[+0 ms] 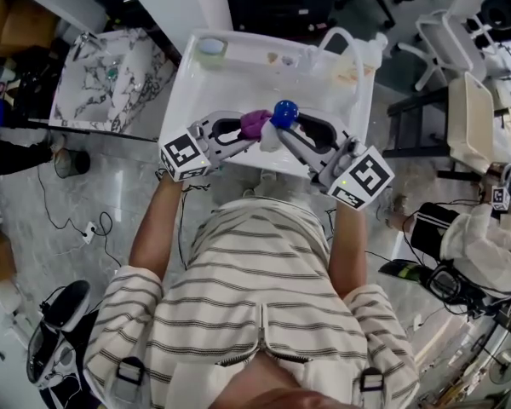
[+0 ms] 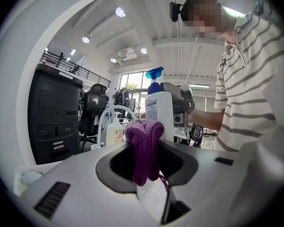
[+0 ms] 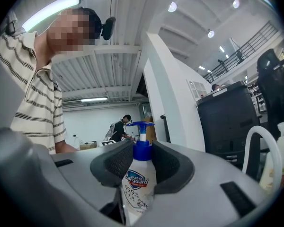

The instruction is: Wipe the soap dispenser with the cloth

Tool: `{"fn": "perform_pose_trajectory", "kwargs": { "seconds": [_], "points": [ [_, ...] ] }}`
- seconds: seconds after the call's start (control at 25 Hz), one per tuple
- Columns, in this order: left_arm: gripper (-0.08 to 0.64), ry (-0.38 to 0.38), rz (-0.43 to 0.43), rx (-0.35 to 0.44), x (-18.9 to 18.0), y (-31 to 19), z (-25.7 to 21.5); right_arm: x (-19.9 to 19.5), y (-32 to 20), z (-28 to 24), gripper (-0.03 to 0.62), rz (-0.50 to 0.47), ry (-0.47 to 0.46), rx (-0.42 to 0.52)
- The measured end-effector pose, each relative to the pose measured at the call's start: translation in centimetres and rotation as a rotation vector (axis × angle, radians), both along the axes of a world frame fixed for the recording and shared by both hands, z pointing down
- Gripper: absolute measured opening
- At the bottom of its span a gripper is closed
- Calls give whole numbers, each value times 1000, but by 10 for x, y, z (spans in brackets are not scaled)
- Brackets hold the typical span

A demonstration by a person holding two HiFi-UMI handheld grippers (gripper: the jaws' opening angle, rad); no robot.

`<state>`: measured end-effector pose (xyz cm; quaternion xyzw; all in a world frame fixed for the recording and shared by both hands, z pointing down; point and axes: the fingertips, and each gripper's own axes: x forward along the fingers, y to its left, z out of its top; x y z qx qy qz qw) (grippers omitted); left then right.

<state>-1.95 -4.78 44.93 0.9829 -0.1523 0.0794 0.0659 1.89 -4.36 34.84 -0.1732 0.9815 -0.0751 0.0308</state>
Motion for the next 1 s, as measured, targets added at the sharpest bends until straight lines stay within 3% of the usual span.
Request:
{"fn": "perform_pose_trajectory", "kwargs": {
  "seconds": [0.56,0.8,1.0],
  "points": [
    [114,39,-104,36,-1,-3,-25,6,-5,6,133,126,24,7],
    [115,45,-190,49,-1,-13,-33,10,-17,12,135,254,56,25],
    [115,48,-297,56,-7,-22,-35,10,-28,24,133,360,135,39]
  ]
}}
